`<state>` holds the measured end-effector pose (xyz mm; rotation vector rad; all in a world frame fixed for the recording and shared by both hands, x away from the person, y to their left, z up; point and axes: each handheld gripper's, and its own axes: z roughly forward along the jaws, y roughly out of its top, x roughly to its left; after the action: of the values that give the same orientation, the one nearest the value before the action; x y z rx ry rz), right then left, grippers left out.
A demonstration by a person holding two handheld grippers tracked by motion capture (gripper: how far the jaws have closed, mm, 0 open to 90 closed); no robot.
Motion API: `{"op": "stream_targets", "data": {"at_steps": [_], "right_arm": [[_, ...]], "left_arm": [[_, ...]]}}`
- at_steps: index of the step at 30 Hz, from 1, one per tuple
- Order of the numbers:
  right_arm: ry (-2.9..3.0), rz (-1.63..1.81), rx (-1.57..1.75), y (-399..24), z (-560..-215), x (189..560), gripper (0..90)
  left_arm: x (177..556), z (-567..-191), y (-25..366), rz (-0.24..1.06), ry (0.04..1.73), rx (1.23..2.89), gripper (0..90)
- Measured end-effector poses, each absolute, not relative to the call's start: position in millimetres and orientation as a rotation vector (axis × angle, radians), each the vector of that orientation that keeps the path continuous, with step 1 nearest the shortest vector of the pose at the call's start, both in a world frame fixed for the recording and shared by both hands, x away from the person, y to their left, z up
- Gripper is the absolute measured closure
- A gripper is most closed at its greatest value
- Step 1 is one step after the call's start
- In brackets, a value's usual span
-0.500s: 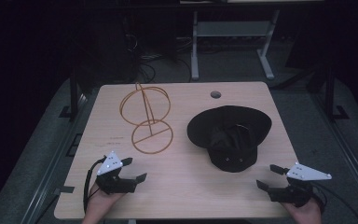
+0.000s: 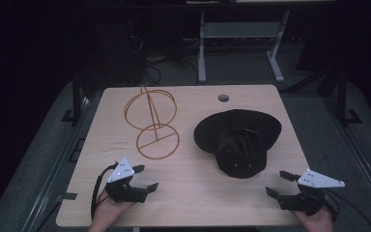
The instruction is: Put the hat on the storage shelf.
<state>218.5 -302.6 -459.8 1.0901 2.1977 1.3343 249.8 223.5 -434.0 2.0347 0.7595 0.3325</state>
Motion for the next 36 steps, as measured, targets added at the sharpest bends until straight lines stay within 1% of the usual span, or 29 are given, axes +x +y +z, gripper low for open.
{"op": "stream_targets", "data": {"at_steps": [3,12,19,27,36], "right_arm": [[2.192,1.348,1.102,-303.1,-459.0,217.9,16.8],[2.181,1.365,1.105,-308.5,-457.0,217.4,16.8],[2.185,1.362,1.107,-308.2,-457.5,217.3,16.8],[2.189,1.368,1.099,-307.2,-457.7,216.4,16.8],[2.197,1.364,1.102,-306.8,-458.7,216.3,16.8]], "left_arm": [[250.0,-431.3,217.4,0.319,0.737,2.049,17.7],[252.3,-413.4,183.1,0.295,0.609,2.097,17.7],[257.4,-403.8,164.5,0.27,0.552,2.102,17.9],[263.6,-389.9,146.9,0.273,0.501,2.112,17.9],[279.2,-375.2,118.6,0.273,0.44,2.13,18.1]]}}
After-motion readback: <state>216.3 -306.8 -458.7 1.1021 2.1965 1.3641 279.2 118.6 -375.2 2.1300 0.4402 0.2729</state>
